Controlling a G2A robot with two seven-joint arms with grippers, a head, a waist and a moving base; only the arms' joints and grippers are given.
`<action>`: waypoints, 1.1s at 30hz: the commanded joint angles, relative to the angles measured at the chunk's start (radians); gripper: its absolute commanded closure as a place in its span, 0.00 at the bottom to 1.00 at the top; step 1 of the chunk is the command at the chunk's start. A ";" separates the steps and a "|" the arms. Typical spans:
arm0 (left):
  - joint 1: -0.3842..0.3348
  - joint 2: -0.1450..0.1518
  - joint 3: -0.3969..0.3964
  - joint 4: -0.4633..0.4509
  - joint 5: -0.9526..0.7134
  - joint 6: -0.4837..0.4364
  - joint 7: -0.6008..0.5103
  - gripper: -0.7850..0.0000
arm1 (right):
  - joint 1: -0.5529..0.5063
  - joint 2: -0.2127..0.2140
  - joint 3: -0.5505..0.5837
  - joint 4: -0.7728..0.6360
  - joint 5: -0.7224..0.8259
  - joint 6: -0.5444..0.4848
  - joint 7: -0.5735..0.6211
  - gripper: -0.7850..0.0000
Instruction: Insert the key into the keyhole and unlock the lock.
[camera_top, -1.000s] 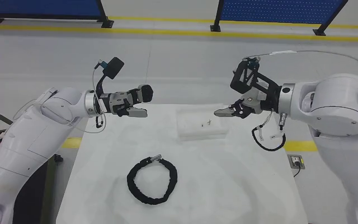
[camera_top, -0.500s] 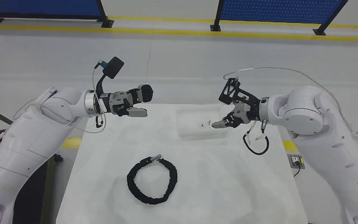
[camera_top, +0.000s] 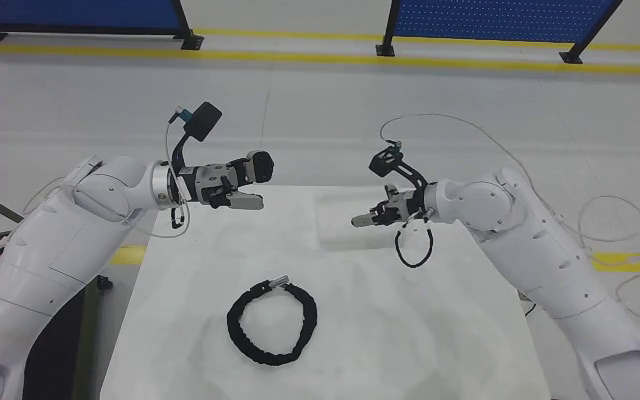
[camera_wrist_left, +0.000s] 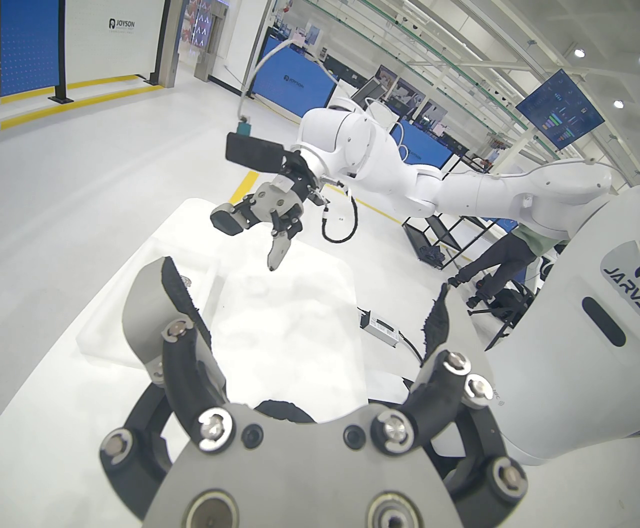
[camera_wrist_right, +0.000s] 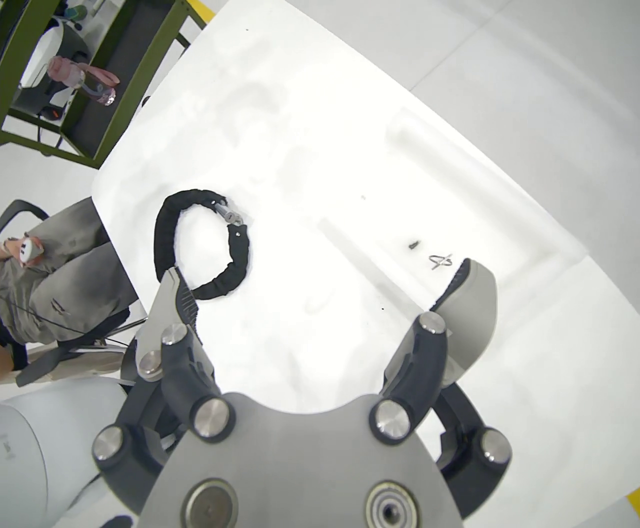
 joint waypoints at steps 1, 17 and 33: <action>0.000 0.000 0.000 0.000 0.000 0.000 0.000 0.00 | 0.023 -0.018 -0.035 0.049 0.003 0.042 -0.009 0.00; 0.000 0.000 0.000 0.000 0.000 0.000 0.000 0.00 | 0.122 -0.139 -0.223 0.285 -0.035 0.252 -0.035 0.00; 0.000 0.000 0.000 0.000 0.000 0.000 0.000 0.00 | 0.164 -0.214 -0.303 0.437 -0.062 0.271 -0.091 0.00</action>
